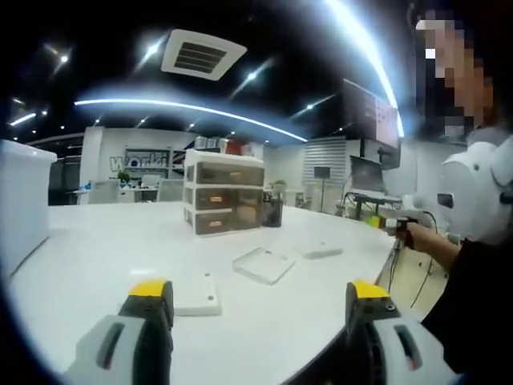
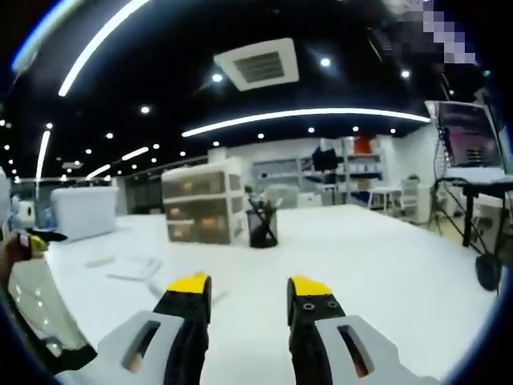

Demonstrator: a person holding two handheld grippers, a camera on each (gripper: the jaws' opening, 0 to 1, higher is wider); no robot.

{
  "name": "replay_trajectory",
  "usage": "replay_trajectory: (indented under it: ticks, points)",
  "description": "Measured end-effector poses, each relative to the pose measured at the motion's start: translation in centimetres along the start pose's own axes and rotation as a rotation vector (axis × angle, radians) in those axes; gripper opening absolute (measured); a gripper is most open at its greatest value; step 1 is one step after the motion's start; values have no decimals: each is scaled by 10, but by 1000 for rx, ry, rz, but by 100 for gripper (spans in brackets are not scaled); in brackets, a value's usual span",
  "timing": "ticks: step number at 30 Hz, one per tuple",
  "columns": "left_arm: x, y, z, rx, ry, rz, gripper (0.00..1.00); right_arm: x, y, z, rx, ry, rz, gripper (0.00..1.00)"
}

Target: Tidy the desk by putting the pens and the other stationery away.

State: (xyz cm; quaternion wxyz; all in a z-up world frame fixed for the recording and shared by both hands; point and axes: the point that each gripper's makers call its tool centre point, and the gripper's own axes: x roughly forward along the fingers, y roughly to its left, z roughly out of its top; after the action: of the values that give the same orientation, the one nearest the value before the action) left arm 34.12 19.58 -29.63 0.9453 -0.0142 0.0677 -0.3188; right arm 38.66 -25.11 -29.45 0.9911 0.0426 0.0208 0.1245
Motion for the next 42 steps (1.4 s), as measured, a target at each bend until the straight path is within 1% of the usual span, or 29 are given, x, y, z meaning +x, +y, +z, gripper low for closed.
replay_trajectory:
  ticks: [5, 10, 17, 22, 27, 31, 35, 37, 39, 41, 42]
  points:
    - [-3, 3, 0, -3, 2, 3, 87, 20, 0, 4, -3, 16, 27, 36]
    - [-4, 3, 0, -5, 5, 6, 87, 40, -2, 4, -50, 53, 42, 36]
    - [-3, 2, 1, -9, 3, 3, 87, 69, -1, 20, -85, 57, 85, 36]
    - [-2, -4, 1, -2, 2, -11, 87, 98, -1, 35, -107, 56, 115, 36]
    - [-3, -6, 1, -9, -3, -18, 87, 126, 0, 39, -107, 90, 148, 36]
    - [-3, -11, 0, -5, -4, -27, 87, 152, -6, 40, -132, 110, 148, 36]
    - [-5, -9, 1, -12, -10, -21, 87, 173, -16, 42, -105, 115, 133, 35]
    - [-6, -9, 0, -15, -12, -21, 87, 185, -19, 40, -94, 130, 131, 35]
    - [-7, -8, -1, -17, -12, -19, 87, 197, -22, 40, -95, 136, 122, 33]
    - [-8, -7, -1, -19, -12, -17, 87, 206, -22, 41, -78, 141, 121, 34]
    - [-9, -7, -1, -22, -15, -14, 87, 215, -22, 40, -62, 154, 122, 34]
